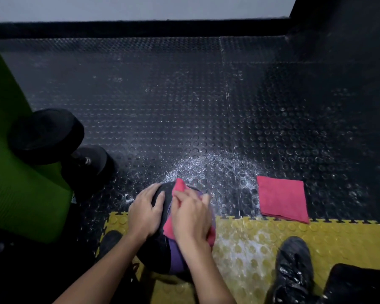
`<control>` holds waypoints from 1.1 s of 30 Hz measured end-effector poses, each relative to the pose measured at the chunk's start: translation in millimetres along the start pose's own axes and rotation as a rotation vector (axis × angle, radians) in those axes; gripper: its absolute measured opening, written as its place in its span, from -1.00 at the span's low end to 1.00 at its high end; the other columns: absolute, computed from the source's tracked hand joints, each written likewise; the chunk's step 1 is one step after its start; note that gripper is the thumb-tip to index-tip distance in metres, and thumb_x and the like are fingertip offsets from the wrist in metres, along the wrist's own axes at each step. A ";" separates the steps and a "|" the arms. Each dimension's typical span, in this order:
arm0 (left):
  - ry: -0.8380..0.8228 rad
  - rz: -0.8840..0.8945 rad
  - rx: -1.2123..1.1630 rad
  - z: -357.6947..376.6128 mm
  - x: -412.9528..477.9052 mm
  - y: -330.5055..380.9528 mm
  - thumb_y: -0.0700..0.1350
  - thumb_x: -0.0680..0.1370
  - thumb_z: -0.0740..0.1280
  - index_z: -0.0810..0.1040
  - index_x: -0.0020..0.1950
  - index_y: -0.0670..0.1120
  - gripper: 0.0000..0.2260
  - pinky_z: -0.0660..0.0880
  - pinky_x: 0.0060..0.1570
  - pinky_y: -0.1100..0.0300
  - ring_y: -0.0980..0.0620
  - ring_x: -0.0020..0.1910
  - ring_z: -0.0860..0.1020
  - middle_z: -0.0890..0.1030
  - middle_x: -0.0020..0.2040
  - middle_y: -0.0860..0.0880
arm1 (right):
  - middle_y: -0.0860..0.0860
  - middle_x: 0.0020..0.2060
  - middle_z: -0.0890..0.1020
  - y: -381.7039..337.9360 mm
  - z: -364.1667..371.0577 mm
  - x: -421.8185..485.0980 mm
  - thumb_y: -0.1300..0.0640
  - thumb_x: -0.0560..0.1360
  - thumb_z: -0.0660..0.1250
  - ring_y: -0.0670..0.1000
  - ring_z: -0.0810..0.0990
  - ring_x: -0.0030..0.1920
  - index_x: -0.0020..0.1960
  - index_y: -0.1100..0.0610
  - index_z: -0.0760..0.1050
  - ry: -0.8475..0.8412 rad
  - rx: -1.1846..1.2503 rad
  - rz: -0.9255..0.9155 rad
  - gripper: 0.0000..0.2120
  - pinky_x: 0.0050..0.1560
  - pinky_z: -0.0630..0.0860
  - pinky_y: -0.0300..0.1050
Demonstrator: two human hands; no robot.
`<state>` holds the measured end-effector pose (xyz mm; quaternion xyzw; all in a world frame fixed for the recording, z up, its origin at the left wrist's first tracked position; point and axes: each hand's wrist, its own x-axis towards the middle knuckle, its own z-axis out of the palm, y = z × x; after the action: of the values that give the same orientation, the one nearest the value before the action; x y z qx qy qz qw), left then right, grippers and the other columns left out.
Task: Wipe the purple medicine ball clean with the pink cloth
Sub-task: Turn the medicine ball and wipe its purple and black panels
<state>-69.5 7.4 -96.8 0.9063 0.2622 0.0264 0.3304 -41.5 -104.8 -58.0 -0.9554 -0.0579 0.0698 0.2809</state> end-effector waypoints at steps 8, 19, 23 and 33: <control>-0.029 0.078 0.045 4.8 -1.7 3.6 0.27 0.43 -0.01 0.46 0.35 -0.01 -0.37 0.25 0.36 0.08 0.02 0.34 0.40 0.49 0.33 0.01 | -0.01 -0.05 0.65 44.5 -10.6 49.1 -0.09 0.53 0.19 0.11 0.57 -0.03 0.02 -0.14 0.59 -0.206 0.218 0.421 -0.79 -0.05 0.53 -0.09; -0.091 0.192 0.034 -0.8 0.0 -5.0 0.26 0.45 -0.03 0.47 0.35 -0.03 -0.37 0.27 0.37 0.04 0.00 0.34 0.41 0.50 0.32 -0.01 | -0.09 -0.22 0.59 42.5 -8.3 53.7 -0.07 0.55 0.16 0.00 0.47 -0.27 0.05 -0.10 0.58 -0.278 0.164 0.329 -0.76 -0.32 0.32 -0.22; -0.096 0.208 0.043 1.5 3.8 -5.2 0.26 0.45 -0.04 0.48 0.34 -0.04 -0.37 0.30 0.34 0.00 0.02 0.33 0.42 0.51 0.31 0.01 | -0.04 -0.07 0.63 41.3 -6.5 55.7 -0.04 0.55 0.17 0.03 0.49 -0.18 0.07 -0.10 0.57 -0.289 0.134 0.353 -0.78 -0.17 0.46 -0.19; -0.092 0.273 0.058 1.0 -10.4 -4.3 0.26 0.47 -0.05 0.44 0.37 0.02 -0.40 0.21 0.40 -0.05 0.03 0.39 0.34 0.45 0.37 0.05 | -0.06 -0.12 0.64 55.5 -8.9 54.1 -0.07 0.56 0.14 0.01 0.53 -0.22 0.08 -0.11 0.57 -0.318 0.168 0.347 -0.76 -0.20 0.45 -0.19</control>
<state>-80.2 4.5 -98.9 0.9430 0.1217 0.0217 0.3090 17.1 -147.7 -86.2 -0.9013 0.0694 0.2712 0.3305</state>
